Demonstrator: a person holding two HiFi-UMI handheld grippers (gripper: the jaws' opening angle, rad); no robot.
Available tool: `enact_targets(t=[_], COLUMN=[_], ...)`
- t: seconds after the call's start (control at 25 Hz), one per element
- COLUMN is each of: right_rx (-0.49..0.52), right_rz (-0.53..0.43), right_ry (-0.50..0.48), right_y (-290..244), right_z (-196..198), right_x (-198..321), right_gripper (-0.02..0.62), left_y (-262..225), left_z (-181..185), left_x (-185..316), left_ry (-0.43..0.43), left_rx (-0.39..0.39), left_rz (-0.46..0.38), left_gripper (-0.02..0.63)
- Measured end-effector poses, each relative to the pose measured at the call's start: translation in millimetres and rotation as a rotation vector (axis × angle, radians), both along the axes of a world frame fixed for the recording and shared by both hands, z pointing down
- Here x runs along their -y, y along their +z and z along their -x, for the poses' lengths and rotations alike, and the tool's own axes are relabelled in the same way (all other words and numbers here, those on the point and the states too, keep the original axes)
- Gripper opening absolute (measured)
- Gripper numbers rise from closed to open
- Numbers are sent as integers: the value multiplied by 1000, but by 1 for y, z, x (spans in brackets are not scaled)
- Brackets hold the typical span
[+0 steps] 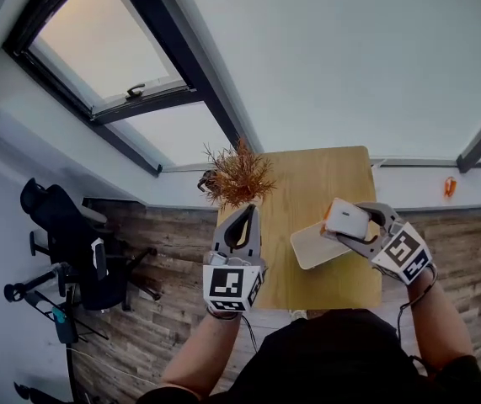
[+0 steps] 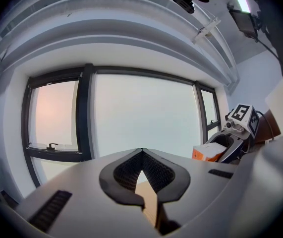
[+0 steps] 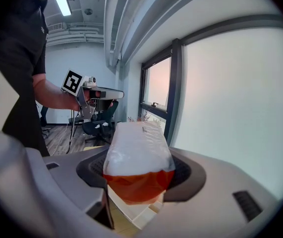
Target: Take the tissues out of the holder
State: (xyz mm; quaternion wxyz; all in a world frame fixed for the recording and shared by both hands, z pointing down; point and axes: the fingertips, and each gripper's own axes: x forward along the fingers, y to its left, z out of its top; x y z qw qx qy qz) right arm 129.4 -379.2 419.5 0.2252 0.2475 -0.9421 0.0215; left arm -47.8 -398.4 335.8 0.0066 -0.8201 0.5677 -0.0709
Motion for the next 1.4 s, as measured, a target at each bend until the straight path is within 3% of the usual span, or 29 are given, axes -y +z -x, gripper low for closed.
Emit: enact_targets(t=[0.52, 0.88, 1.4], right_rx=[5, 98, 102], right_rz=[-68, -106, -146], right_ry=[19, 30, 36], right_y=[-61, -107, -134], right_z=[-12, -16, -29], right_x=[12, 27, 36], right_gripper=[284, 284, 284], left_y=[-48, -64, -89], left_z=[-6, -4, -11], left_x=[13, 24, 31], left_ry=[14, 14, -8], left_rx=[30, 49, 40], left_rz=[-83, -113, -158], left_gripper=[5, 5, 5])
